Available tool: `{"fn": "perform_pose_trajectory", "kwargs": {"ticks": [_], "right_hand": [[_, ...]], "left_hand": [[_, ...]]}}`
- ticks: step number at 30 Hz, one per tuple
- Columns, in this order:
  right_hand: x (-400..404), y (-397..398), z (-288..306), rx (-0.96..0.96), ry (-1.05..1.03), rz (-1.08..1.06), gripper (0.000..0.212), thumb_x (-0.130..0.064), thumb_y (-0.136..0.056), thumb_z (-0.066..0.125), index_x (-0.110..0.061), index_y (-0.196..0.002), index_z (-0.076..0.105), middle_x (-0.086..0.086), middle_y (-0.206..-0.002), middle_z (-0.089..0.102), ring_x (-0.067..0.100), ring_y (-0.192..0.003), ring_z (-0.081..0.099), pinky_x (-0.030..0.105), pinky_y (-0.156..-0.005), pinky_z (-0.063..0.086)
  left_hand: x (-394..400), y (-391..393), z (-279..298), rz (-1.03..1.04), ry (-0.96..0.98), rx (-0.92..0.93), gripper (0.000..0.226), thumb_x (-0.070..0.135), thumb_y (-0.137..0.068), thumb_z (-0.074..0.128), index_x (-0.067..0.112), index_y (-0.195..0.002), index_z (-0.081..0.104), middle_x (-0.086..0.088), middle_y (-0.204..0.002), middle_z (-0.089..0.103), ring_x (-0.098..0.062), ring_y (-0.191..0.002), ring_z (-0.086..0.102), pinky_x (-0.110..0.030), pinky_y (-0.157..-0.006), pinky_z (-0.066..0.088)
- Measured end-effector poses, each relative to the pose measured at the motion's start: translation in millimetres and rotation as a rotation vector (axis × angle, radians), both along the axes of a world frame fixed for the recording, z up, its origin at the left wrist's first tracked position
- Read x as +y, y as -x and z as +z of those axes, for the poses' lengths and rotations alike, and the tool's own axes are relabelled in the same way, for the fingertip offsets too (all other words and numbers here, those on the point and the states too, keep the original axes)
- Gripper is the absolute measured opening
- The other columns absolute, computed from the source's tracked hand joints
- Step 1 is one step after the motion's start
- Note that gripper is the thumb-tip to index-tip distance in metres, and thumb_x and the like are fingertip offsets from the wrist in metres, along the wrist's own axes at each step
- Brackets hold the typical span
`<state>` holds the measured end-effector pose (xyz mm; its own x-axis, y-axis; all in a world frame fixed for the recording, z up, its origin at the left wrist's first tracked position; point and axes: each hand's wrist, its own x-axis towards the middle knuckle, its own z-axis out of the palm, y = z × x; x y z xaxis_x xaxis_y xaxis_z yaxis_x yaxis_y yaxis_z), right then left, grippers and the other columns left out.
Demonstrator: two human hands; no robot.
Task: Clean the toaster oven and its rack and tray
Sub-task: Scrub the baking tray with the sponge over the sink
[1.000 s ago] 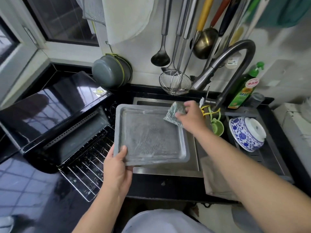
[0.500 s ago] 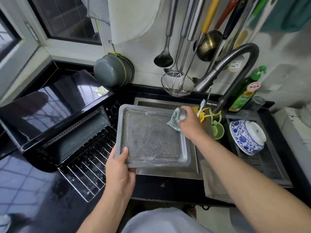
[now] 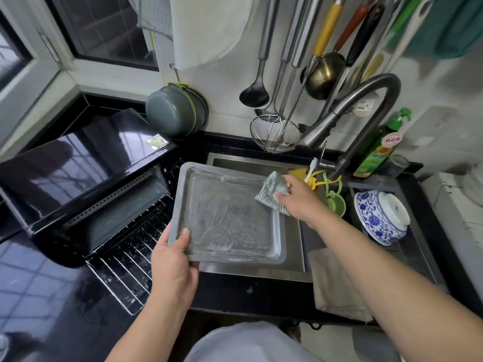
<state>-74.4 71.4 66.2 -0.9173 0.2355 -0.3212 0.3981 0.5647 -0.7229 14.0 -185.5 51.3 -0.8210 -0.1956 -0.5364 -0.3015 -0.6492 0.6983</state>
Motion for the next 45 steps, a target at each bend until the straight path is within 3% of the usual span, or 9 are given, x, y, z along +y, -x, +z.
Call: {"fn": "perform_pose_trajectory", "kwargs": {"ticks": [4,9,15,20,24,30,36,41,45], "right_hand": [[8.6,2.9,5.0,0.323,-0.368,-0.249,0.052,-0.006,-0.089,0.061,-0.025,-0.134,0.044,0.004,-0.123,0.064,0.027,-0.100,0.064,0.041,-0.078,0.055],[-12.6,-10.6,9.4,0.572,-0.922,0.280,0.048,-0.006,-0.081,0.063,-0.013,-0.126,0.047,0.006,-0.107,0.048,0.022,-0.083,0.051,0.032,-0.062,0.043],[-42.3,-57.4,-12.5,0.067,-0.527,0.518,0.073,-0.014,-0.091,0.052,-0.025,-0.155,0.019,-0.001,-0.144,0.030,0.021,-0.133,0.030,0.041,-0.105,0.040],[-46.0,-41.9,-5.3,0.217,-0.608,0.383,0.077,0.004,-0.086,0.055,-0.027,-0.151,0.029,0.003,-0.129,0.039,0.022,-0.117,0.041,0.036,-0.088,0.048],[-43.0,6.5,8.7,0.304,-0.710,0.336,0.068,0.003,-0.078,0.059,-0.029,-0.137,0.045,0.000,-0.137,0.042,0.025,-0.125,0.036,0.039,-0.100,0.041],[-97.0,-70.3,13.0,0.253,-0.202,0.620,0.071,0.000,-0.084,0.050,-0.025,-0.148,0.034,-0.006,-0.158,0.022,0.012,-0.146,0.012,0.029,-0.118,0.009],[-100.1,-9.4,12.0,0.506,-0.450,0.556,0.044,-0.009,-0.088,0.049,-0.016,-0.131,0.053,0.007,-0.144,0.043,0.030,-0.130,0.037,0.049,-0.112,0.032],[-47.8,-20.7,4.8,0.574,-0.803,0.349,0.044,0.003,-0.085,0.051,-0.017,-0.123,0.055,0.007,-0.139,0.049,0.030,-0.124,0.043,0.045,-0.100,0.045],[-46.9,-11.8,-0.8,0.583,-0.857,0.212,0.043,0.004,-0.079,0.057,-0.016,-0.118,0.056,0.008,-0.133,0.048,0.031,-0.115,0.043,0.041,-0.094,0.045]], "left_hand": [[0.5,-2.7,-0.5,-0.002,0.024,-0.031,0.038,0.000,-0.106,0.047,0.018,-0.133,0.066,-0.008,-0.112,0.076,-0.016,-0.084,0.074,-0.032,-0.067,0.061],[6.4,-5.8,2.1,0.011,-0.007,-0.030,0.037,0.000,-0.105,0.047,0.018,-0.131,0.066,-0.005,-0.105,0.077,-0.016,-0.083,0.074,-0.029,-0.063,0.061],[6.0,3.9,9.7,0.111,-0.030,-0.021,0.038,0.002,-0.105,0.050,0.021,-0.132,0.067,-0.009,-0.122,0.074,-0.020,-0.096,0.074,-0.040,-0.080,0.061],[13.3,6.4,14.5,0.077,-0.053,-0.006,0.038,0.002,-0.105,0.048,0.024,-0.128,0.069,-0.007,-0.121,0.075,-0.025,-0.105,0.071,-0.052,-0.099,0.055],[17.5,9.6,17.8,0.073,-0.088,-0.008,0.040,0.000,-0.105,0.046,0.024,-0.128,0.068,-0.010,-0.123,0.074,-0.031,-0.116,0.068,-0.057,-0.104,0.052],[11.3,13.0,10.6,0.081,-0.070,0.006,0.038,0.001,-0.106,0.044,0.019,-0.131,0.066,-0.017,-0.128,0.070,-0.035,-0.111,0.069,-0.059,-0.104,0.050],[32.0,-6.1,15.3,0.025,-0.086,0.032,0.039,0.001,-0.105,0.046,0.017,-0.136,0.064,-0.017,-0.131,0.069,-0.037,-0.121,0.064,-0.057,-0.105,0.051],[3.9,2.8,15.4,0.068,-0.075,0.006,0.041,0.002,-0.106,0.046,0.026,-0.131,0.067,-0.007,-0.122,0.075,-0.023,-0.100,0.073,-0.045,-0.083,0.058],[10.8,-1.1,18.0,0.028,-0.077,0.022,0.041,0.000,-0.105,0.045,0.022,-0.133,0.065,-0.009,-0.124,0.074,-0.027,-0.109,0.072,-0.048,-0.093,0.057]]}}
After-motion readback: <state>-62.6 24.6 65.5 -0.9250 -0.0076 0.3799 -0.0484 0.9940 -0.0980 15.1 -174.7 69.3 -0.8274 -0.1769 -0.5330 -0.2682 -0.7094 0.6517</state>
